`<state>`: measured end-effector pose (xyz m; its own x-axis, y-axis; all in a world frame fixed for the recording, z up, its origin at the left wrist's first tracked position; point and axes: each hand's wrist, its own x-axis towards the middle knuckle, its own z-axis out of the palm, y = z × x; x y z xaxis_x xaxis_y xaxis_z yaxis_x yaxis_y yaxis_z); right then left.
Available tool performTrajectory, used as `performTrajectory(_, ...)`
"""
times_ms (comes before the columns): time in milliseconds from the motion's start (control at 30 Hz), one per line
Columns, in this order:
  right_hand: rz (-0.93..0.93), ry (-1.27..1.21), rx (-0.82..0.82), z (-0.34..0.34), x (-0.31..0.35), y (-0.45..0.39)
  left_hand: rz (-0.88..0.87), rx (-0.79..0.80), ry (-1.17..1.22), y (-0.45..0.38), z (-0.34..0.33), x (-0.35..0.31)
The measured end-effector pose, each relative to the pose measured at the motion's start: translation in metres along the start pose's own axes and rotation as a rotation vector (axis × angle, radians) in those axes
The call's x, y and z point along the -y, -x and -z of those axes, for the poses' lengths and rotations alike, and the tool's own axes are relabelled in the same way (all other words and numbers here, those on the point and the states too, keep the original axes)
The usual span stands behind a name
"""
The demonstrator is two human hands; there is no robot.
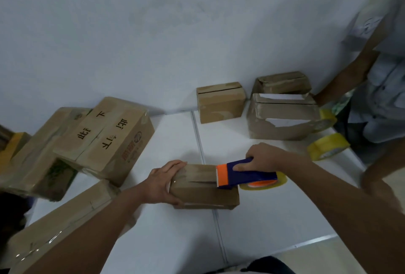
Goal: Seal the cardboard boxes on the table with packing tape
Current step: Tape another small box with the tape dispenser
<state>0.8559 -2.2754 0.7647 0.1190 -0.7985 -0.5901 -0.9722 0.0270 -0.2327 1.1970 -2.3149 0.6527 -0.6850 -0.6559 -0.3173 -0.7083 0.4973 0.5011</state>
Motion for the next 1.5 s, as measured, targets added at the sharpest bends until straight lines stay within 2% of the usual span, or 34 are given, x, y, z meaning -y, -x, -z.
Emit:
performTrajectory(233,0.042,-0.133,-0.058,-0.031,-0.017,0.004,0.017,-0.018,-0.004,0.009,0.001,-0.007)
performTrajectory(400,0.073,-0.186,-0.058,-0.052,0.003,-0.011,0.033,-0.009,-0.046,0.027,0.010,0.015)
performTrajectory(500,0.077,-0.205,-0.068,-0.057,0.015,-0.017,0.039,0.028,-0.187,0.035,0.019,0.020)
performTrajectory(567,0.068,-0.218,-0.052,-0.055,0.016,-0.017,0.034,0.087,-0.373,0.031,0.022,0.008)
performTrajectory(633,0.068,-0.232,-0.048,-0.054,0.014,-0.017,-0.011,0.085,-0.451,0.019,0.017,-0.014)
performTrajectory(733,0.065,-0.242,-0.042,-0.055,0.015,-0.019,-0.074,0.045,-0.374,0.005,-0.010,-0.041)
performTrajectory(800,0.050,-0.251,-0.040,-0.058,0.015,-0.017,-0.080,0.009,-0.404,0.003,-0.028,-0.044)
performTrajectory(900,0.043,-0.269,-0.040,-0.059,0.023,-0.013,-0.124,-0.035,-0.429,0.007,-0.026,-0.031)
performTrajectory(1033,0.084,-0.273,-0.069,-0.080,0.056,-0.016,-0.165,0.002,-0.517,0.022,-0.006,0.000)
performTrajectory(1167,0.078,-0.317,-0.087,-0.083,0.061,-0.018,-0.082,0.045,-0.501,0.025,-0.010,-0.009)
performTrajectory(1267,0.084,-0.308,-0.065,-0.082,0.061,-0.021,-0.030,-0.001,-0.449,0.023,-0.019,-0.013)
performTrajectory(1500,0.094,-0.285,-0.066,-0.081,0.061,-0.022,-0.042,-0.016,-0.455,0.025,-0.020,-0.012)
